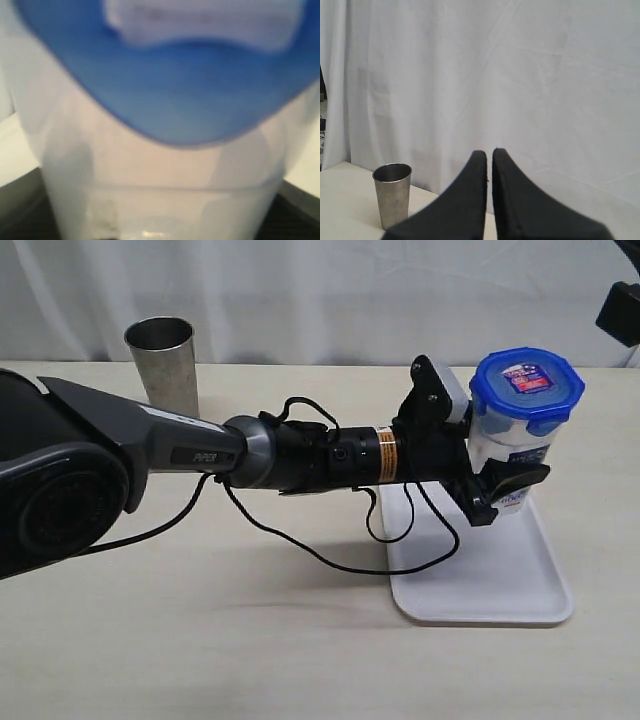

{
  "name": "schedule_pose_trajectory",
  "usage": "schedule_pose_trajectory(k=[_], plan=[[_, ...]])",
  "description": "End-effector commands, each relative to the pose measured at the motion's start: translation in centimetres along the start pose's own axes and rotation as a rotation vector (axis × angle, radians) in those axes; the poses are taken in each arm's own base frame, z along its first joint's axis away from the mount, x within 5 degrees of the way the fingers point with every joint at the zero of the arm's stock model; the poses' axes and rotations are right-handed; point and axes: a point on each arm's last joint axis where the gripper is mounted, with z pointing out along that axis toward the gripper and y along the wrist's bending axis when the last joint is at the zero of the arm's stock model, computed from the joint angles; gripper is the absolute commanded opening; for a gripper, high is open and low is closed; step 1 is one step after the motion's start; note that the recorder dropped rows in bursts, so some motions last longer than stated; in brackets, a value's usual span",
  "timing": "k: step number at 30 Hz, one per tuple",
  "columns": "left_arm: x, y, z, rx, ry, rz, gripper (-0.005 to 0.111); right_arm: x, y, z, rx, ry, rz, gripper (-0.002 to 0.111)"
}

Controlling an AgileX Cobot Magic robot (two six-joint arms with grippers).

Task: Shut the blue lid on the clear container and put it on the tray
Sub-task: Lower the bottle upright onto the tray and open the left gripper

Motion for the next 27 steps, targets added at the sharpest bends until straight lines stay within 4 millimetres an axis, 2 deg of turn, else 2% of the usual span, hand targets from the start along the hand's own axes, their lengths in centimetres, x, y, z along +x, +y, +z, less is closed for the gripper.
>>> schedule_pose_trajectory(k=[1, 7, 23, 25, 27], plan=[[1.0, 0.0, 0.3, -0.005, 0.015, -0.074, 0.000, 0.1, 0.0, 0.0, 0.000, -0.002, -0.005, 0.005], [2.0, -0.6, 0.2, 0.055, 0.087, -0.052, 0.000, 0.1, 0.0, 0.0, 0.000, -0.002, -0.005, 0.005], [2.1, -0.5, 0.2, 0.052, 0.099, -0.062, 0.000, 0.1, 0.0, 0.0, 0.000, -0.002, -0.005, 0.005], [2.1, -0.5, 0.2, 0.049, 0.103, -0.062, 0.004, 0.1, 0.0, 0.0, 0.000, -0.002, -0.005, 0.005], [2.2, -0.4, 0.2, 0.046, 0.104, -0.062, 0.014, 0.1, -0.1, 0.0, 0.001, 0.000, -0.005, 0.005]])
